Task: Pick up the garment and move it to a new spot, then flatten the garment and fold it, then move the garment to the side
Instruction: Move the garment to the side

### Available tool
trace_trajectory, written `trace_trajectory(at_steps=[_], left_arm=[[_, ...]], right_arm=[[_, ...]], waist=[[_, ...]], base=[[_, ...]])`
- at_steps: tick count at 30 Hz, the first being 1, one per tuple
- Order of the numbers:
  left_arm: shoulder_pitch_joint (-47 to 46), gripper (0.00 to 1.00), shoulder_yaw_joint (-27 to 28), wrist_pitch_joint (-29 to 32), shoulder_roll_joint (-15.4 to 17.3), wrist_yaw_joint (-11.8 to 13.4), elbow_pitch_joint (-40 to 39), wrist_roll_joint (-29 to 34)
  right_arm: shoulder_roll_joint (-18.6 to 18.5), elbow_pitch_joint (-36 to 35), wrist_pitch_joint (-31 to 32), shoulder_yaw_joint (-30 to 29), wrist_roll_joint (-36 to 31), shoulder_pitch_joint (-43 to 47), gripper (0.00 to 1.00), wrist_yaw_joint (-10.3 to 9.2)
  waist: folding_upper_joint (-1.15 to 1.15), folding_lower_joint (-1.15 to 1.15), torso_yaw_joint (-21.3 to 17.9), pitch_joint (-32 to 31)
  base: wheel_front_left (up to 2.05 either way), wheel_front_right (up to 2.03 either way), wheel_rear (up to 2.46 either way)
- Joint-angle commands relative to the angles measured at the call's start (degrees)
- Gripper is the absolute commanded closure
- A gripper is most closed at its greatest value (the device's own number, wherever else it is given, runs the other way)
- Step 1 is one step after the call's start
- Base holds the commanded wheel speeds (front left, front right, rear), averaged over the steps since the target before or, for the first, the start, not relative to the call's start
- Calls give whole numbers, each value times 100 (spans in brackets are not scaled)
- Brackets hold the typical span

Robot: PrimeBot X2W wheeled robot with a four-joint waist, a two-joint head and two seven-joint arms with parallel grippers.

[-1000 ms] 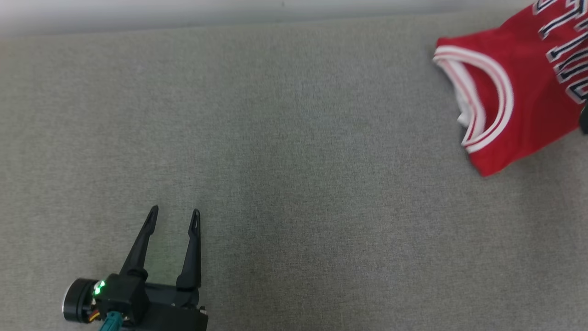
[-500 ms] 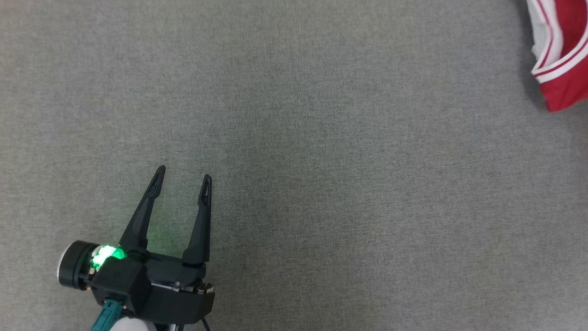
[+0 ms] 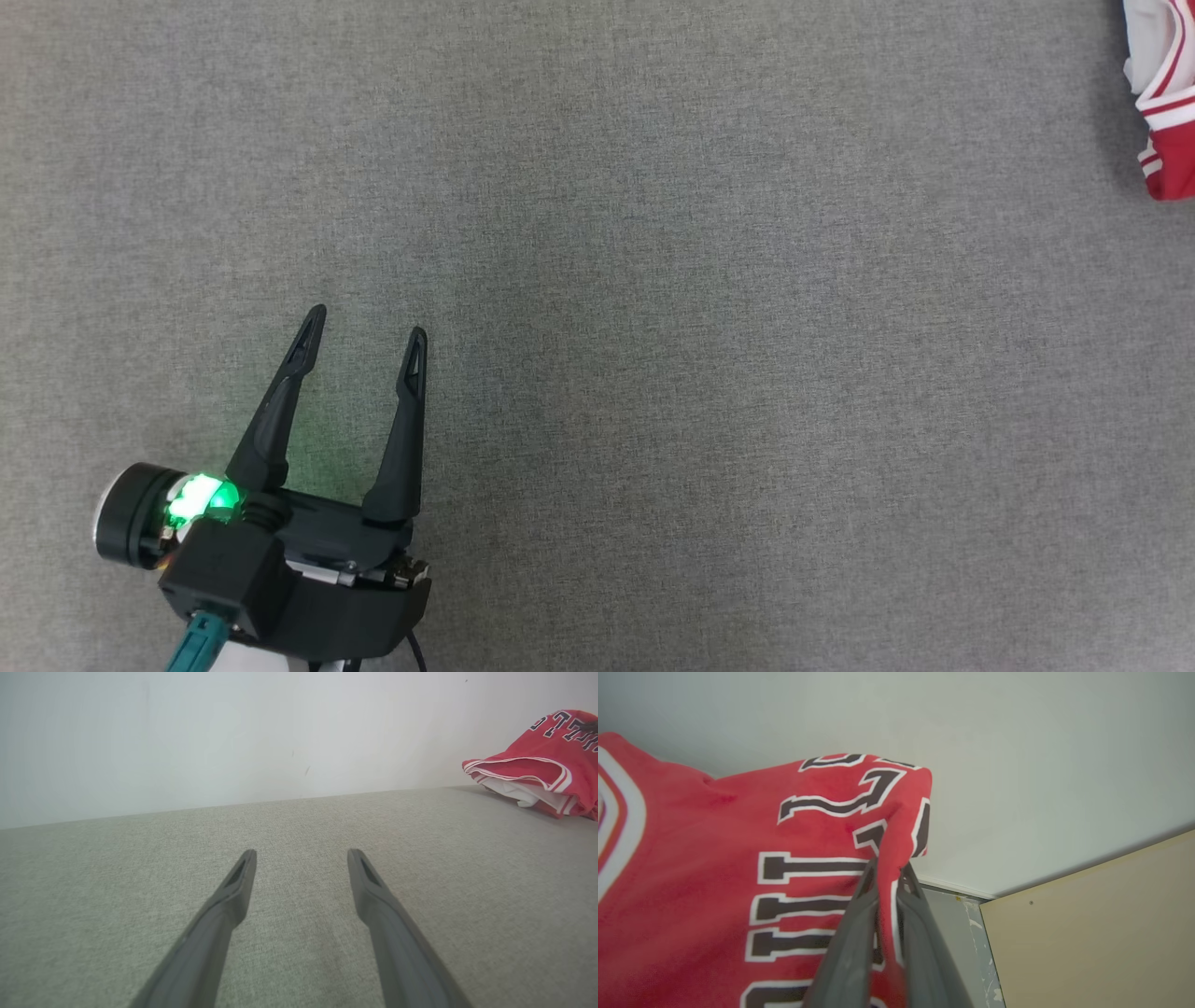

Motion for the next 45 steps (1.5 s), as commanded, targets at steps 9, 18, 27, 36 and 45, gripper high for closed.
trace_trajectory(at_steps=[9, 18, 27, 36, 45], left_arm=[[87, 0, 97, -9, -25, 6, 54, 35], [433, 0, 232, -9, -217, 6, 351, -112], [1038, 0, 595, -9, -342, 6, 646, -173], [1328, 0, 721, -9, -378, 6, 897, -157], [1479, 0, 722, -9, -393, 5, 1037, -147]], right_arm=[[257, -7, 35, -509, -302, 118, 0, -18], [858, -406, -913, -1518, 291, 746, 0, -18], [1340, -1643, -1398, -1895, 645, 2531, 0, -18], [2061, -3766, -1409, -3278, 484, 4760, 0, -17], [3177, -5087, -1409, -4249, 129, 6671, 0, -17]], waist=[[-1, 0, -36, -225], [-1, 0, 105, -1162], [-1, 0, 231, -2021], [-1, 0, 480, -2528], [-1, 0, 572, -2830]], base=[[0, 0, 0], [0, 0, 0], [0, 0, 0], [0, 0, 0], [0, 0, 0]])
